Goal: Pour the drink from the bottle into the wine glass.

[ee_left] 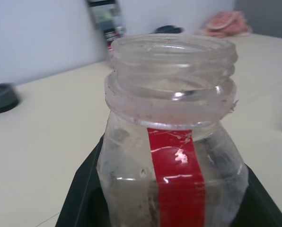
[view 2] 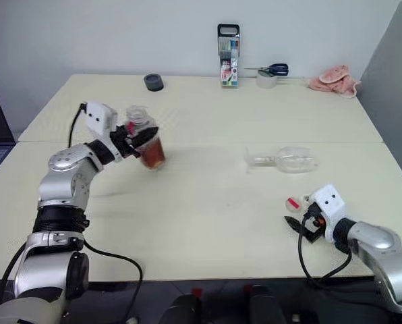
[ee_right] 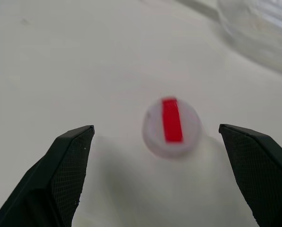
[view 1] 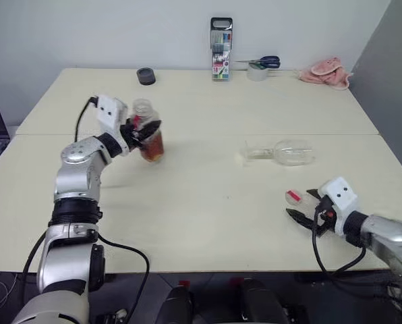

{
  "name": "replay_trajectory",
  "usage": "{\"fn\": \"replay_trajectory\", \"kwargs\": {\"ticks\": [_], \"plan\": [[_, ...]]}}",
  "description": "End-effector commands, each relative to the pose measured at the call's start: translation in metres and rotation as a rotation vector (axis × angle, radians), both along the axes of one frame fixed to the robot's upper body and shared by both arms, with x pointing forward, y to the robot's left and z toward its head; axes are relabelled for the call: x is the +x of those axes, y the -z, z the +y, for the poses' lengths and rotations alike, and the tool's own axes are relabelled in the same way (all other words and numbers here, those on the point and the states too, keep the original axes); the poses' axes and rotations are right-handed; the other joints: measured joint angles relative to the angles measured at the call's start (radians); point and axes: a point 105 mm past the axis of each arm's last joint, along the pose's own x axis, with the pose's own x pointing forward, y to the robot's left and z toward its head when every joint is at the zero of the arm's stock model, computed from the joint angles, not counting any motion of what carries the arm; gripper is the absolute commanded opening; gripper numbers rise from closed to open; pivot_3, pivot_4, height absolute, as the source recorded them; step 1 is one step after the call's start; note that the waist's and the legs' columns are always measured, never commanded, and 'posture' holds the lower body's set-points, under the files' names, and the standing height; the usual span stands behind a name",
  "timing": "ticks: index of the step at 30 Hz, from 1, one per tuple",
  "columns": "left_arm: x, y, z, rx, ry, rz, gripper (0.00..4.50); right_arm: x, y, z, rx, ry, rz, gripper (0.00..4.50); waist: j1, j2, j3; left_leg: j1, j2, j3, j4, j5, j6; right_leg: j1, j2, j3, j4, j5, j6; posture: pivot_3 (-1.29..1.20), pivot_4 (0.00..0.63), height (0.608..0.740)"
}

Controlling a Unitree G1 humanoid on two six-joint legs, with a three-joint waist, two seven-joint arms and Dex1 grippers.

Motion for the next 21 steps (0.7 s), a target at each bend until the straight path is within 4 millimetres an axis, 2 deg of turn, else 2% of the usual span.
{"fn": "replay_trajectory", "kwargs": {"ticks": [1,4,7,11,17,21], "plan": [[0.0,-0.018,0.033,-0.029,-0.157,-0.07,1.71,-0.003,-0.05,0.053,0.121,-0.243,-0.135,4.5,-0.002,0.0,0.0,0.0,0.0,0.0,0.0,0.0,0.0,0.0,0.0,0.0,0.0,0.0,0.0,0.0,0.15,0.74],[-0.001,-0.014,0.048,-0.05,-0.232,-0.056,1.71,0.006,-0.072,0.083,0.191,-0.322,-0.183,4.5,0.001,0.0,0.0,0.0,0.0,-0.001,0.0,0.0,0.0,0.0,0.0,-0.001,0.0,0.0,0.0,0.0,0.15,0.74],[-0.004,-0.012,0.057,-0.07,-0.274,-0.058,1.71,0.022,-0.084,0.109,0.214,-0.355,-0.211,4.5,0.001,0.0,0.0,-0.001,-0.001,-0.001,0.0,0.0,-0.001,0.0,-0.001,-0.001,-0.001,0.0,0.0,0.0,0.15,0.74],[-0.007,-0.005,0.063,-0.066,-0.31,-0.062,1.71,0.033,-0.086,0.129,0.196,-0.383,-0.228,4.5,0.013,-0.001,-0.001,-0.002,-0.001,-0.002,0.001,0.002,-0.004,-0.001,-0.003,-0.002,-0.001,0.0,0.0,0.0,0.15,0.74],[-0.012,0.014,0.068,-0.055,-0.335,-0.052,1.71,0.034,-0.085,0.145,0.179,-0.426,-0.235,4.5,0.011,-0.001,-0.001,-0.002,-0.001,-0.002,0.0,0.002,-0.004,-0.002,-0.003,-0.002,0.0,0.0,0.0,0.0,0.15,0.74],[-0.016,0.023,0.071,-0.08,-0.346,-0.041,3.0,0.032,-0.084,0.149,0.178,-0.439,-0.235,4.5,0.007,-0.001,-0.001,-0.001,-0.001,-0.001,0.0,0.001,-0.003,-0.002,-0.003,-0.001,0.0,0.0,-0.001,0.0,0.15,0.74]]}}
